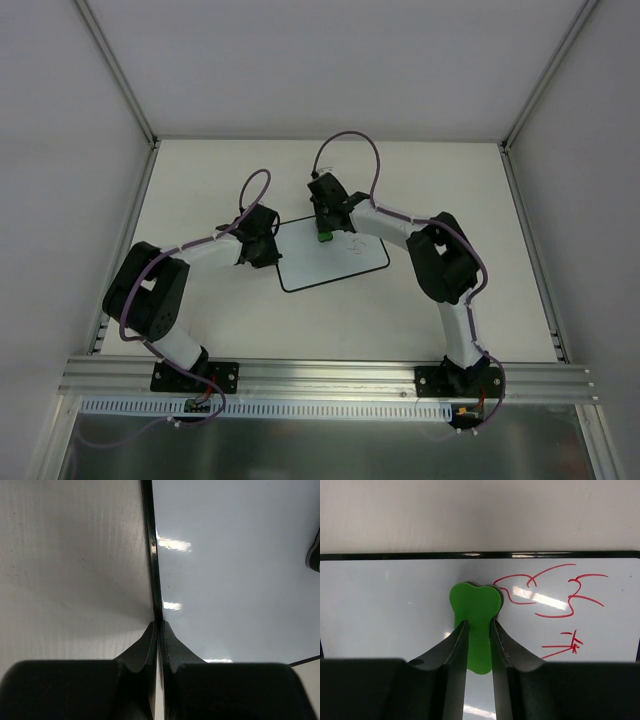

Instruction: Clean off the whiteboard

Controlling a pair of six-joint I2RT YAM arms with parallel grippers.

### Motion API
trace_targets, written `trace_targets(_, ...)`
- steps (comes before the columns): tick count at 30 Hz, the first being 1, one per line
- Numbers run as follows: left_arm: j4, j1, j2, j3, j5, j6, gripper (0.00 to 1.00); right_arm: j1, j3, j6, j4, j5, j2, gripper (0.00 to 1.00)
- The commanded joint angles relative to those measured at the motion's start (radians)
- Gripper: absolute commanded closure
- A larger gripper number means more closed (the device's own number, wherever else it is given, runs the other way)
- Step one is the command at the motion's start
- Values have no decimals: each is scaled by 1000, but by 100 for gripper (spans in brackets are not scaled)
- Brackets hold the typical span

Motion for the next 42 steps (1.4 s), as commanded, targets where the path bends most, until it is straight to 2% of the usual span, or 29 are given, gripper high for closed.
trace_targets(1,-171,-22,65,-85,26,-3,100,-38,43,-30,-67,12,35,100)
trace_targets(12,-171,-20,47,-108,32,-6,100,-214,-21,-5,-142,72,13,100)
trace_targets(17,-171,-22,39,-107,32,-5,100,-188,20,-18,-158,21,48,100)
trace_targets(22,-171,-20,41,-101,38,-9,100,-75,100,-22,-201,-16,93,100)
trace_targets(26,-170,-20,39,-98,41,-11,100,-38,88,4,-201,-42,88,100)
trace_targets(28,-171,-22,39,-98,41,-11,100,-48,51,5,-199,2,65,100)
trace_targets(35,-171,-22,44,-95,40,-11,100,-223,-113,18,-175,21,-22,100)
trace_targets(39,-171,-22,42,-96,41,-9,100,-304,-113,-19,-179,46,-34,100)
trace_targets(42,-171,-22,39,-101,40,-12,100,-308,-70,-48,-182,33,-10,100)
